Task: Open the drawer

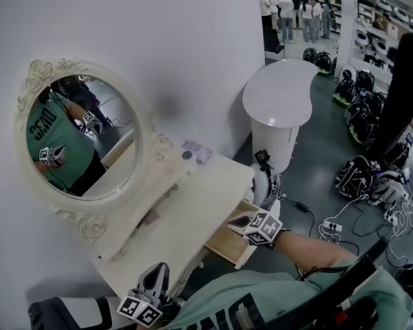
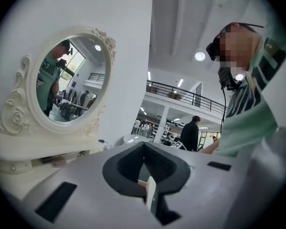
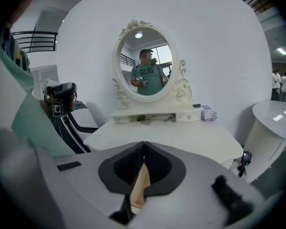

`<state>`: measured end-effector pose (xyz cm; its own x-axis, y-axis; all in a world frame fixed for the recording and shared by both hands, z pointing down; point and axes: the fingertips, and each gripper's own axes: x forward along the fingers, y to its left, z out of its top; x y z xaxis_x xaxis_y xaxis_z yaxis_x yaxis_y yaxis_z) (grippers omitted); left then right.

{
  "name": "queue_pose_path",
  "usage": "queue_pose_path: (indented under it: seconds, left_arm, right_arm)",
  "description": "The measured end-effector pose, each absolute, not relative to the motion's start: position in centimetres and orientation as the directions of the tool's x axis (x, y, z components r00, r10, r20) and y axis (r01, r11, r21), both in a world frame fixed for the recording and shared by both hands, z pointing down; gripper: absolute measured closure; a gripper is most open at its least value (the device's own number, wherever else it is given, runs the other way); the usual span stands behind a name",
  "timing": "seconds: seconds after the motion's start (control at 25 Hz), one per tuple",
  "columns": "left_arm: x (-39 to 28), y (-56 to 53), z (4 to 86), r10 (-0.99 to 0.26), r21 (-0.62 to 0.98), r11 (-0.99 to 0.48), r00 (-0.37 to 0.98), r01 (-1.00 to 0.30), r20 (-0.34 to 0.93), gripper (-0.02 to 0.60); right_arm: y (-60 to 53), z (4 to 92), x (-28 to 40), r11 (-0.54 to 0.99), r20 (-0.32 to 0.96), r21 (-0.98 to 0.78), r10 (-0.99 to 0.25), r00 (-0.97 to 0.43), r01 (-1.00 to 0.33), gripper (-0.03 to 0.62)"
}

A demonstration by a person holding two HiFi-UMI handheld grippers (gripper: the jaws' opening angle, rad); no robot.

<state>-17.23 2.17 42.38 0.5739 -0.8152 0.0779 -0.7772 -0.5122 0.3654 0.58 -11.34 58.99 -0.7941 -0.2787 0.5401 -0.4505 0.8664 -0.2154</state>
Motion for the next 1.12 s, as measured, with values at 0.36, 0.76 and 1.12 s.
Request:
queue_pose_path:
  seconds: [0.36, 0.76, 1.12]
  left_arm:
    - [-26.3, 7.3, 41.6, -0.869, 0.349, -0.462, 0.494, -0.815, 0.003, 0.572]
    - [-25.4, 9.1, 41.0, -0.975, 0.315, -0.217, 0.222, -0.924, -0.021, 0.572]
    - [-14.1, 5.0, 42.3, -0.998, 0.481, -0.064, 0.061, -0.874, -0.022, 0.572]
  right_arm:
    - [-7.8, 53.6, -8.5, 0.913, 0.493, -0.208, -0.213, -0.844, -0.352, 0.582]
    - [-10.2, 48.6, -11.0, 0.986, 0.394, -0.159, 0.015, -0.919, -0.052, 0.582]
    - [-14.3, 47.2, -3.9, 0.965, 0.273, -0.239, 0.17, -0.947, 0.105, 0.583]
